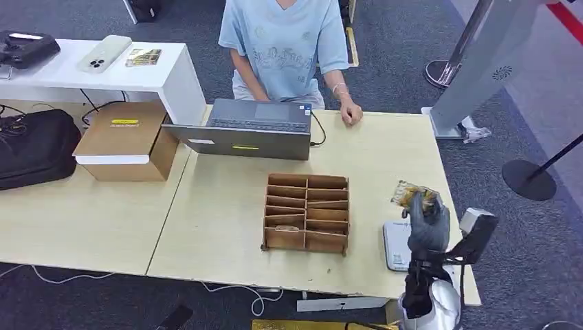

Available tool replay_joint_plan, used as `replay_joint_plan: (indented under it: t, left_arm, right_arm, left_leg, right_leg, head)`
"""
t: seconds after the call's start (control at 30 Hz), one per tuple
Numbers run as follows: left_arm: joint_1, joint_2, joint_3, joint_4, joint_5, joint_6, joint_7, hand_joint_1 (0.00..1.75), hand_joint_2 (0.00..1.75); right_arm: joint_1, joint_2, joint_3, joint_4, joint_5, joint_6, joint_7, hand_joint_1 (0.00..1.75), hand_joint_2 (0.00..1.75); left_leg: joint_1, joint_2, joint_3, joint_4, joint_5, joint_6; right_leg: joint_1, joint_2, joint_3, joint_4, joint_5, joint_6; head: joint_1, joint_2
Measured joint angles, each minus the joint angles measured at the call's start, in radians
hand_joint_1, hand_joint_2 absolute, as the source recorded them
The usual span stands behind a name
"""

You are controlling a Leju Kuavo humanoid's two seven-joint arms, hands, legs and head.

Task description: Pass the card to the sensor for recognition and then transmit it.

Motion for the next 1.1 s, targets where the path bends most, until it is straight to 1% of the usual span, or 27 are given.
replay_joint_plan:
  t: [0.13,0.33,0.37,0.47,0.57,0.6,0.7,0.77,0.8,0.97,1.1]
  left_arm:
    - [-0.002,-0.002,0.000,0.000,-0.005,0.000,0.000,0.00,0.00]
    - [-0.003,-0.005,0.000,0.000,-0.007,0.000,0.000,0.00,0.00]
    - [-0.003,-0.005,0.000,0.000,-0.010,-0.002,0.000,0.00,0.00]
    - [-0.004,-0.005,0.000,0.000,-0.025,-0.008,0.000,0.00,0.00]
    - [-0.004,-0.003,0.000,0.000,-0.048,-0.021,-0.002,0.00,0.00]
    - [-0.003,-0.003,0.000,0.000,-0.055,-0.023,-0.003,0.00,0.00]
    - [-0.003,0.000,0.000,-0.001,-0.079,-0.032,-0.008,0.00,0.00]
    - [-0.003,0.001,0.002,-0.001,-0.093,-0.039,-0.009,0.00,0.00]
    - [-0.003,0.001,0.003,-0.001,-0.100,-0.040,-0.009,0.00,0.00]
    - [-0.003,0.001,0.008,-0.002,-0.130,-0.055,-0.013,0.00,0.00]
    - [-0.004,0.001,0.008,-0.002,-0.157,-0.073,-0.019,0.00,0.00]
  right_arm:
    - [0.011,0.014,-0.039,-0.022,-0.002,-0.007,-0.004,1.75,1.75]
    - [0.014,0.024,-0.060,-0.035,-0.003,-0.010,-0.005,1.75,1.75]
    - [0.015,0.026,-0.063,-0.037,-0.008,-0.022,-0.010,1.75,1.75]
    - [0.021,0.032,-0.082,-0.051,-0.009,-0.076,-0.032,1.75,1.75]
    - [0.042,0.032,-0.096,-0.077,0.033,-0.128,-0.055,1.75,1.75]
    - [0.050,0.032,-0.097,-0.084,0.059,-0.149,-0.062,1.75,1.75]
    - [0.065,0.032,-0.101,-0.108,0.201,-0.237,-0.082,1.75,1.75]
    - [0.065,0.032,-0.113,-0.119,0.274,-0.294,-0.087,1.75,1.75]
    - [0.064,0.032,-0.123,-0.121,0.288,-0.304,-0.087,1.75,1.75]
    - [0.057,0.032,-0.191,-0.120,0.328,-0.307,-0.087,1.75,1.75]
    - [0.050,0.032,-0.266,-0.126,0.348,-0.247,-0.069,1.75,1.75]
  left_leg:
    - [0.000,0.002,0.000,0.000,0.000,0.000]
    - [0.000,0.002,0.001,0.000,0.000,0.000]
    - [0.000,0.002,0.001,0.000,0.000,0.000]
    - [0.000,0.002,0.001,0.000,0.000,0.000]
    - [0.000,0.002,0.000,0.000,0.000,0.000]
    - [0.000,0.002,0.000,0.000,-0.001,0.000]
    - [0.000,0.002,0.000,0.000,-0.001,0.000]
    - [0.000,0.002,0.000,0.000,-0.001,0.000]
    - [0.000,0.002,0.000,0.000,-0.001,0.000]
    - [0.000,0.002,0.000,0.000,-0.001,0.000]
    - [0.000,0.001,0.001,0.000,-0.001,0.000]
  right_leg:
    - [0.000,0.001,0.000,0.000,0.000,0.000]
    - [0.000,0.001,0.000,0.000,0.000,0.000]
    - [0.000,0.001,0.000,0.000,0.000,0.000]
    - [0.000,0.001,0.000,0.000,0.000,0.000]
    - [0.000,0.001,0.000,0.000,0.000,0.000]
    - [0.000,0.001,0.000,0.000,0.000,0.000]
    - [0.000,0.001,0.000,0.000,0.000,0.000]
    - [0.000,0.001,0.000,0.000,0.000,0.000]
    - [0.000,0.001,0.000,0.000,0.000,0.000]
    - [0.000,0.001,0.000,0.000,0.000,0.000]
    - [0.000,0.001,0.000,0.000,0.000,0.000]
  head:
    - [0.000,0.000]
    - [0.000,0.000]
    - [0.000,0.000]
    - [0.000,0.000]
    - [0.000,0.000]
    - [0.000,0.000]
    - [0.000,0.000]
    - [0.000,0.000]
    - [0.000,0.000]
    - [0.000,0.000]
    - [0.000,0.000]
